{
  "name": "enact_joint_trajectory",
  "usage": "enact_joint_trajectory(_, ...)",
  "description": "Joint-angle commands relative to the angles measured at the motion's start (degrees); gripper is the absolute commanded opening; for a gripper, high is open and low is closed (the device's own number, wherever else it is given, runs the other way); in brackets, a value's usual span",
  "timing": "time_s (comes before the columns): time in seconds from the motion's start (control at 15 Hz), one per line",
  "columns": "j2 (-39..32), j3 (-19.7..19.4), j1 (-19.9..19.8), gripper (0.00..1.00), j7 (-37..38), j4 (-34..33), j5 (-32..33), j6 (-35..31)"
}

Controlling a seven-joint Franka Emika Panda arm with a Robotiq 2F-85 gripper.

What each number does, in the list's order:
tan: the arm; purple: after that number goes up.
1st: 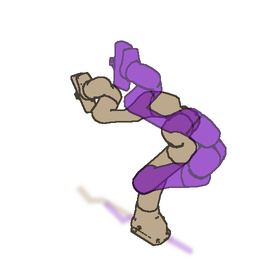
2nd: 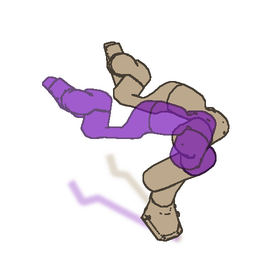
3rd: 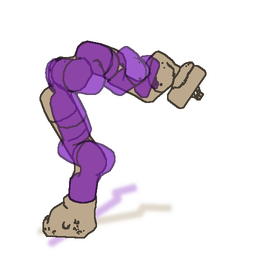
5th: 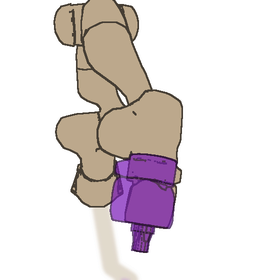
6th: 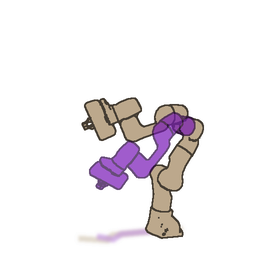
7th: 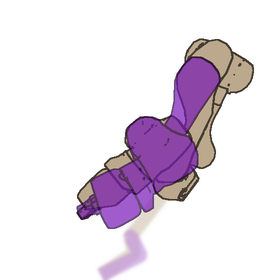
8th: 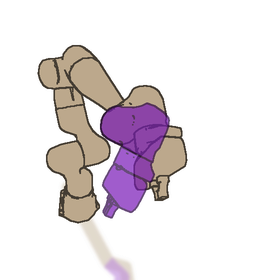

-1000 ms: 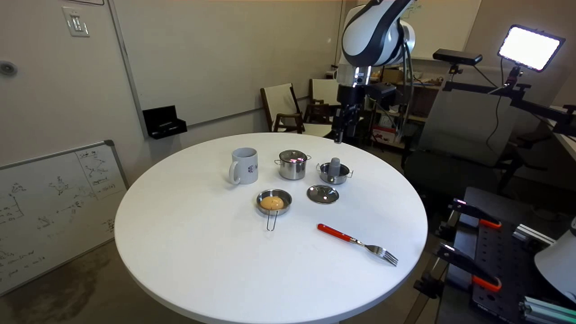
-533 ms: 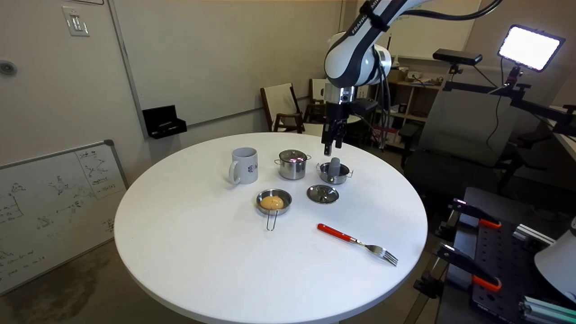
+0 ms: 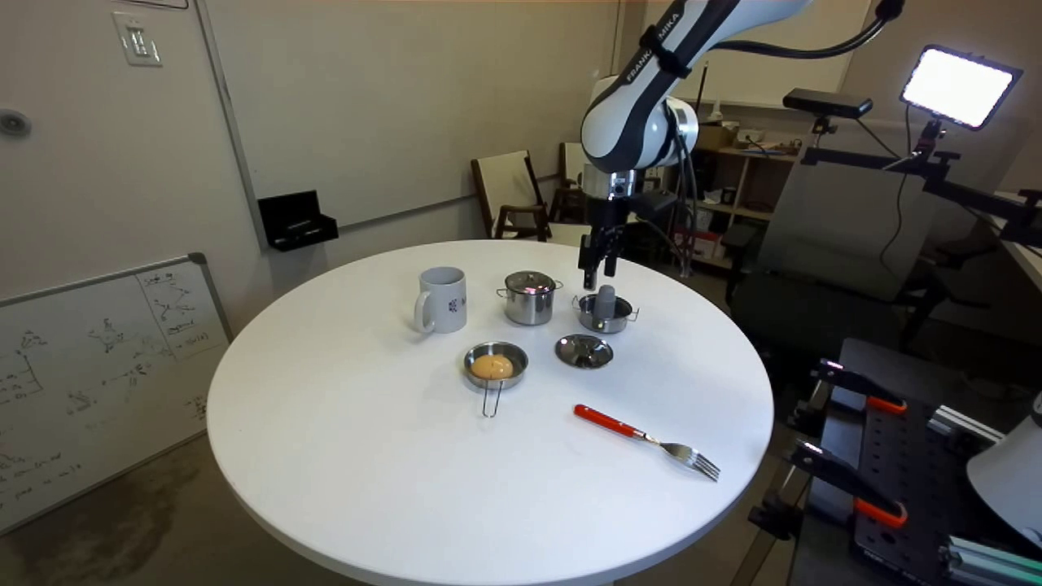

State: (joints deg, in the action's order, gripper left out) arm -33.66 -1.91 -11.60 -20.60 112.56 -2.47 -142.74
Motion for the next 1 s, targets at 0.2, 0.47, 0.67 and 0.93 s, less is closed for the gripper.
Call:
enact_joint_trajectory(0.2,2.22,-0.81,1.53,1.0,6.95,1.18,1.0,3.99)
enact_joint_trajectory(0.47,2.46,-1.17,1.73,1.0,9.62,1.81,0.91,5.23)
enact_joint_trajectory(0.67,2.18,-1.62,1.72,0.99,10.57,1.96,1.17,5.19)
enact_joint_trajectory(0.93,1.74,-1.68,1.46,0.72,10.72,1.68,0.9,5.04)
